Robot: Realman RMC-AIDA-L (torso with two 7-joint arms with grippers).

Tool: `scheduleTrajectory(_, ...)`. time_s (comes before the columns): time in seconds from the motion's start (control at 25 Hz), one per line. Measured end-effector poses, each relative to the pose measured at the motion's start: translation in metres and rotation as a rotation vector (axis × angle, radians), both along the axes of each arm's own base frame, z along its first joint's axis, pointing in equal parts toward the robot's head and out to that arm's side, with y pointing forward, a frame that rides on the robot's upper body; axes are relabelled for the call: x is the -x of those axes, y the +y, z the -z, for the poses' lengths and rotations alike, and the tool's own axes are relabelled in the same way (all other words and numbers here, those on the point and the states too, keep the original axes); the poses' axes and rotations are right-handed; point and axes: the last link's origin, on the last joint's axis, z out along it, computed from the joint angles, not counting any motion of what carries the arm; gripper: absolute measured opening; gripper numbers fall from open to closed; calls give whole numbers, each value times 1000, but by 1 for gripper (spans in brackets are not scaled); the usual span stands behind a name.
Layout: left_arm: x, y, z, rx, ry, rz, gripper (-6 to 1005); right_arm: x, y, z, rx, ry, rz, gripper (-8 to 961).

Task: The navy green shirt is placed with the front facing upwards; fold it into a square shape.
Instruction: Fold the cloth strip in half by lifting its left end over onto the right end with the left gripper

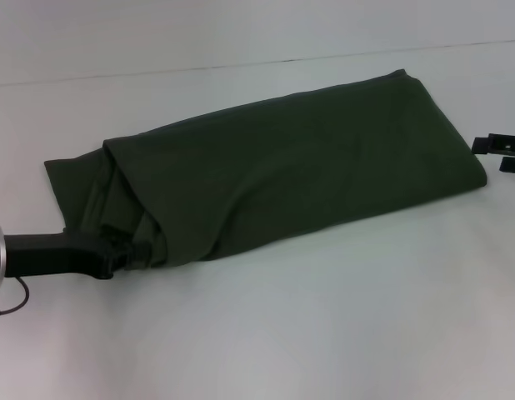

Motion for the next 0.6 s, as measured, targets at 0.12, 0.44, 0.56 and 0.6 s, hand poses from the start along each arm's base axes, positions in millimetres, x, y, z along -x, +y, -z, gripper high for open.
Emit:
scheduleTrajectory(0.12,0,0,0,-1,0,0,35,1,2,5,-1,-2,-1,833)
scheduleTrajectory(0.44,1,1,-1,-5,4,-1,41,3,2,18,4,-5,-8,821)
scheduleTrajectory(0.56,1,1,-1,-7,6,-1,43,2,2,19,2,-8,-5,817)
scheduleTrajectory(0.6,1,1,-2,-8,6,-1,43,2,2,19,2,-8,-4,816)
